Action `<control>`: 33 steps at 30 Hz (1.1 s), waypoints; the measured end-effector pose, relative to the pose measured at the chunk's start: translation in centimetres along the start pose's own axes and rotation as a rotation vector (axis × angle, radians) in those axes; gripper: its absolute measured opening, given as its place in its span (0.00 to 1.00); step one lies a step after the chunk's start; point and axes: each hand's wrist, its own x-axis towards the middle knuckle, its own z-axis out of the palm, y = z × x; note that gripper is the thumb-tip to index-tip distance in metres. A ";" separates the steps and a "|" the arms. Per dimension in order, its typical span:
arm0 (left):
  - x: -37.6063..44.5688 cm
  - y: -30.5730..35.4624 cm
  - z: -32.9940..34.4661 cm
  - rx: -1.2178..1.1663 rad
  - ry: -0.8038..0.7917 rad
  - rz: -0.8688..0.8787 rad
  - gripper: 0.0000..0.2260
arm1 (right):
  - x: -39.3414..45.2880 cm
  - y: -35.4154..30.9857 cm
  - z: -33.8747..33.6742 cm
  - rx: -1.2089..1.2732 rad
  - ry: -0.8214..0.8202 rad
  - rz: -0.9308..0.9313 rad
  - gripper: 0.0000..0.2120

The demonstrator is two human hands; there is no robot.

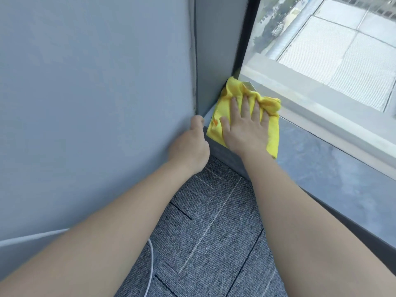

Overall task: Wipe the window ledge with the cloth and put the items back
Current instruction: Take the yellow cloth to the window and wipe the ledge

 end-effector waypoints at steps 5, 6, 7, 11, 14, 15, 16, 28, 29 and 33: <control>-0.4 0.2 -0.2 0.021 -0.044 -0.017 0.19 | 0.4 -1.4 0.3 -0.048 -0.001 -0.102 0.26; -0.5 0.2 -0.1 0.006 -0.038 -0.012 0.20 | 0.1 -1.4 0.3 -0.048 -0.001 -0.124 0.26; -0.5 0.2 0.0 -0.018 -0.019 -0.009 0.20 | -0.2 -1.4 0.4 -0.041 -0.002 -0.145 0.26; -0.9 0.1 0.3 -0.068 0.115 0.011 0.20 | -1.3 -1.1 0.5 -0.019 -0.015 -0.218 0.25; -0.7 0.4 0.1 -0.035 0.140 0.062 0.22 | -1.5 -0.4 0.5 -0.041 -0.022 -0.224 0.25; -0.6 0.6 0.0 -0.024 0.142 0.084 0.22 | -1.6 0.0 0.4 -0.048 -0.027 -0.210 0.25; -0.5 0.7 0.0 -0.016 0.145 0.104 0.23 | -1.7 0.5 0.3 -0.050 -0.032 -0.188 0.26; -0.9 3.0 2.4 0.106 0.021 0.307 0.22 | -7.1 8.1 -0.1 -0.005 -0.001 0.228 0.28; -0.7 3.1 2.7 0.134 -0.010 0.314 0.22 | -7.2 8.3 -0.1 -0.001 -0.005 0.272 0.28; -0.6 3.0 3.4 0.220 -0.099 0.302 0.23 | -6.1 7.5 -0.4 0.033 -0.033 0.325 0.28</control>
